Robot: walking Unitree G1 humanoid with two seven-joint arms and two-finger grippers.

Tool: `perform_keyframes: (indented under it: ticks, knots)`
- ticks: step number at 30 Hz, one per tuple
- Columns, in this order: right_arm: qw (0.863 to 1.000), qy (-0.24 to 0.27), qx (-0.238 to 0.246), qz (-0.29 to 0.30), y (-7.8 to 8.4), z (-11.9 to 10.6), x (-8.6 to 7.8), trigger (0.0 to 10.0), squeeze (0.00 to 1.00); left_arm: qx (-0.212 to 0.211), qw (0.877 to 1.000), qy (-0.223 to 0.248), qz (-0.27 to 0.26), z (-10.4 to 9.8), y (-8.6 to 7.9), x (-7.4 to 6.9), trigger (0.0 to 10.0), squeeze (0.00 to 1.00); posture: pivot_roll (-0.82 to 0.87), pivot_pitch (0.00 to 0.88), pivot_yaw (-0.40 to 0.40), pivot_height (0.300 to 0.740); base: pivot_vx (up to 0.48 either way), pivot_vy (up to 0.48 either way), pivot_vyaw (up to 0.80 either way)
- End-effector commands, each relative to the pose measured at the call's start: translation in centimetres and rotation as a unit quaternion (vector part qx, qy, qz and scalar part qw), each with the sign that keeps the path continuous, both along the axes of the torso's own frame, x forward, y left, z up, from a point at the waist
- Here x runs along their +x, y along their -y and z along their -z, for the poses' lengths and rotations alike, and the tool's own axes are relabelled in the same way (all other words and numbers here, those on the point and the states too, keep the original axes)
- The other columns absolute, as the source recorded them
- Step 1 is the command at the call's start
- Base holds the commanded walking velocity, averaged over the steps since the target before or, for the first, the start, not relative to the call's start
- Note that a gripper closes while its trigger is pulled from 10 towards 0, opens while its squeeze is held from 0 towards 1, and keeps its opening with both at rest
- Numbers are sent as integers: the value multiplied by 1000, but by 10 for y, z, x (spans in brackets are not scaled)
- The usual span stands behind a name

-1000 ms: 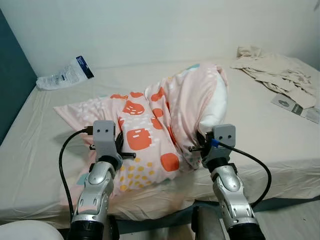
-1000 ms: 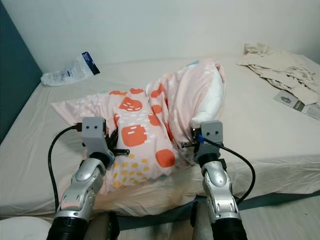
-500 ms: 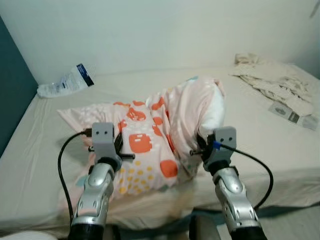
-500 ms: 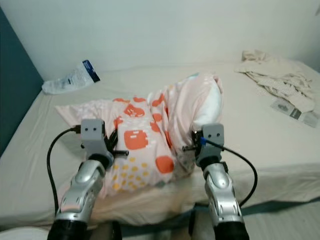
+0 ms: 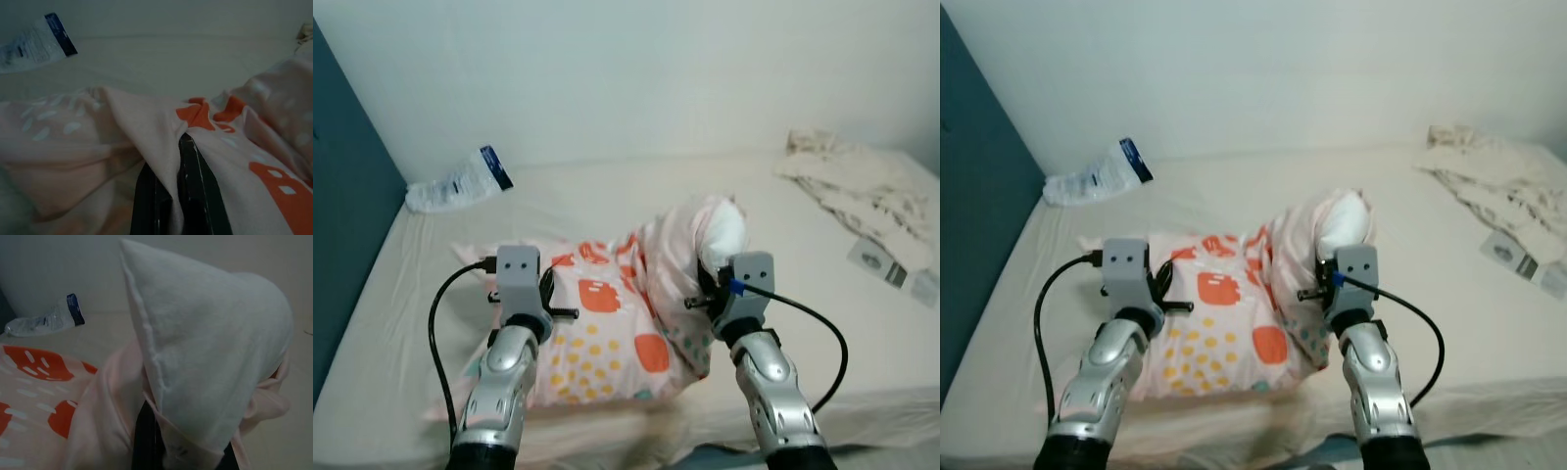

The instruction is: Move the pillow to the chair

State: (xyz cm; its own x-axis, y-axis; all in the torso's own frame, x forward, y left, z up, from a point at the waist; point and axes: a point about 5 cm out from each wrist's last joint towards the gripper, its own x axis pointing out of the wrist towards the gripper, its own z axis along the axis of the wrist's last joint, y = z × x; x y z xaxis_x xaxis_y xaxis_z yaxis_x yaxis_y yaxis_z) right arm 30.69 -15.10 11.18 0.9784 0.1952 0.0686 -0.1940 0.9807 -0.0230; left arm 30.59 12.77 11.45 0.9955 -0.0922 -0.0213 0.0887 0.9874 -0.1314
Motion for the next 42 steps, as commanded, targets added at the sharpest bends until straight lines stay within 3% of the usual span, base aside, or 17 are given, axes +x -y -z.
perform_keyframes:
  ticks: [1, 5, 8, 9, 10, 11, 16, 23, 42]
  knots:
    - [1000, 5, 0, -25, -8, -1, -2, 10000, 0, -22, 1000, -5, 8, 1, 5, -1, 10000, 0, 5, 66, -16, 723, 0, 0, 0]
    - [1000, 1, 1, -27, -7, 1, -3, 10000, 0, -49, 998, -35, 4, 12, 2, -4, 10000, 0, 6, 65, -15, 740, 0, 0, 0]
    - [999, -27, 8, -28, -6, 10, -3, 10000, 0, -46, 998, -50, -4, 19, -3, -5, 10000, 0, 3, 65, -15, 740, 0, 0, 0]
    - [998, -54, 12, -34, -7, 20, -5, 10000, 0, -19, 998, -54, -2, 26, -5, -7, 10000, 0, 5, 66, -16, 740, 0, 0, 0]
    - [998, -54, 12, -34, -7, 20, -5, 10000, 0, -19, 998, -54, -2, 26, -5, -7, 10000, 0, 5, 66, -16, 740, 0, 0, 0]
    - [992, -116, 0, -43, -9, 47, -12, 10000, 0, 47, 996, -74, 10, 45, -7, -12, 10000, 0, 4, 67, -16, 740, 0, 0, 0]
    - [989, -137, -22, -45, -9, 63, -21, 10000, 0, 65, 991, -113, 16, 68, -10, -22, 10000, 0, 5, 70, -21, 740, 0, 0, 0]
    - [990, -134, -6, -38, -10, 62, -20, 10000, 0, 42, 991, -126, -3, 73, -16, -26, 10000, 0, 5, 69, -25, 740, 0, 0, 0]
    - [990, -136, 3, -31, -11, 66, -15, 10000, 0, 9, 994, -111, -7, 70, -10, -21, 10000, 0, 7, 85, -24, 740, 0, 0, 0]
